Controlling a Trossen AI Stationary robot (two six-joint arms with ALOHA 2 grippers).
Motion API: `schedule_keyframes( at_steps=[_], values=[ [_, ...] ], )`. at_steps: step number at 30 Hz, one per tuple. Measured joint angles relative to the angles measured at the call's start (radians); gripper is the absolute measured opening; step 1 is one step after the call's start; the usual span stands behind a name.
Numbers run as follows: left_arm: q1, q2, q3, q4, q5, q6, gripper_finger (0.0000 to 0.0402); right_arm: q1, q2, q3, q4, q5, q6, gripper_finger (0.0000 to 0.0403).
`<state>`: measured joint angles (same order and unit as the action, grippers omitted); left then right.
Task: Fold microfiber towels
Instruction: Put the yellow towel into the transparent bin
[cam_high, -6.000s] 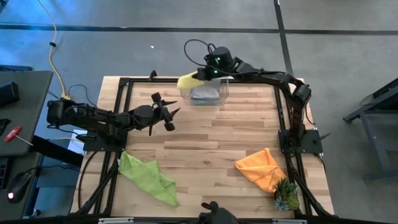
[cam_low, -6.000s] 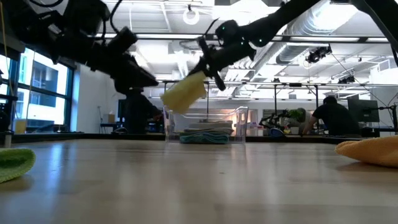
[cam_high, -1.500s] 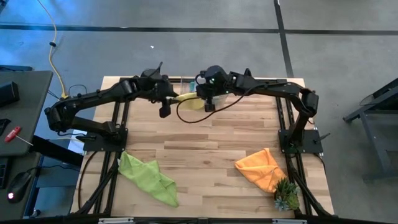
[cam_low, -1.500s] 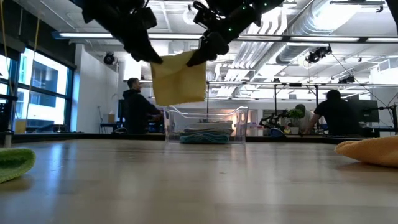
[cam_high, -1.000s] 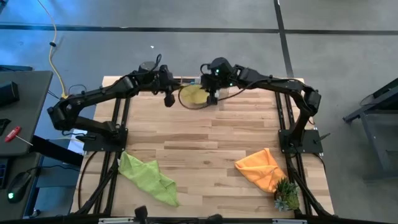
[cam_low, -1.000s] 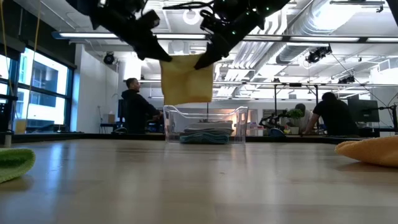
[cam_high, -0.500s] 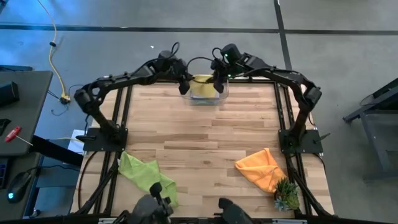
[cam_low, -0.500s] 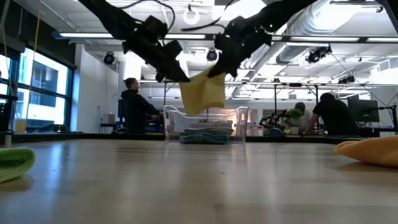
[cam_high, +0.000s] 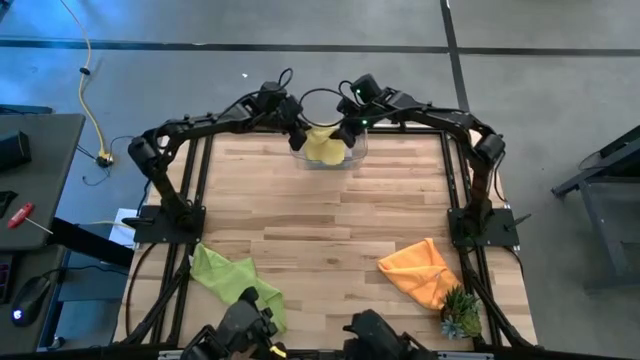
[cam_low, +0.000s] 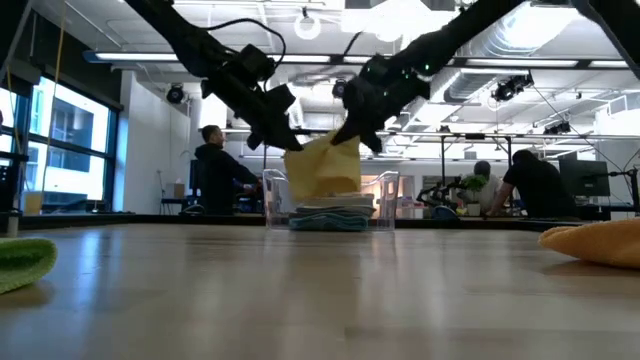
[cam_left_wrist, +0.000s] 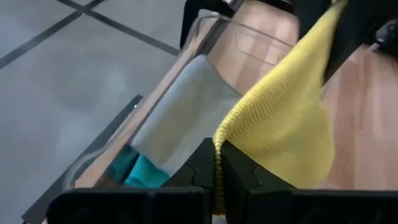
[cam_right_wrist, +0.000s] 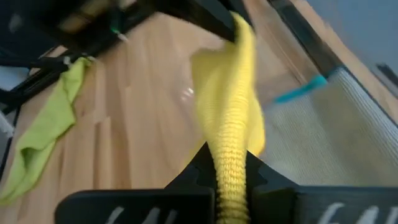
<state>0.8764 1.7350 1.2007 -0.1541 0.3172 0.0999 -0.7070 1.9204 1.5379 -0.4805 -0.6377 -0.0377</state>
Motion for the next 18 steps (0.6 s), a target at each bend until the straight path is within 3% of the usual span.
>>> schedule_keyframes(
  at_steps=[6, 10, 18],
  values=[
    [0.008, 0.067, -0.001, 0.051, -0.016, 0.015, 0.0, -0.011, 0.054, 0.0, 0.037, 0.003, 0.03, 0.0],
    [0.004, 0.113, -0.001, 0.11, -0.08, 0.025, 0.0009, -0.032, 0.057, 0.0, 0.031, 0.071, 0.03, 0.0],
    [0.01, 0.111, -0.002, 0.129, -0.186, 0.087, 0.0099, -0.06, 0.07, 0.0, -0.001, 0.194, -0.007, 0.0017]
  ],
)
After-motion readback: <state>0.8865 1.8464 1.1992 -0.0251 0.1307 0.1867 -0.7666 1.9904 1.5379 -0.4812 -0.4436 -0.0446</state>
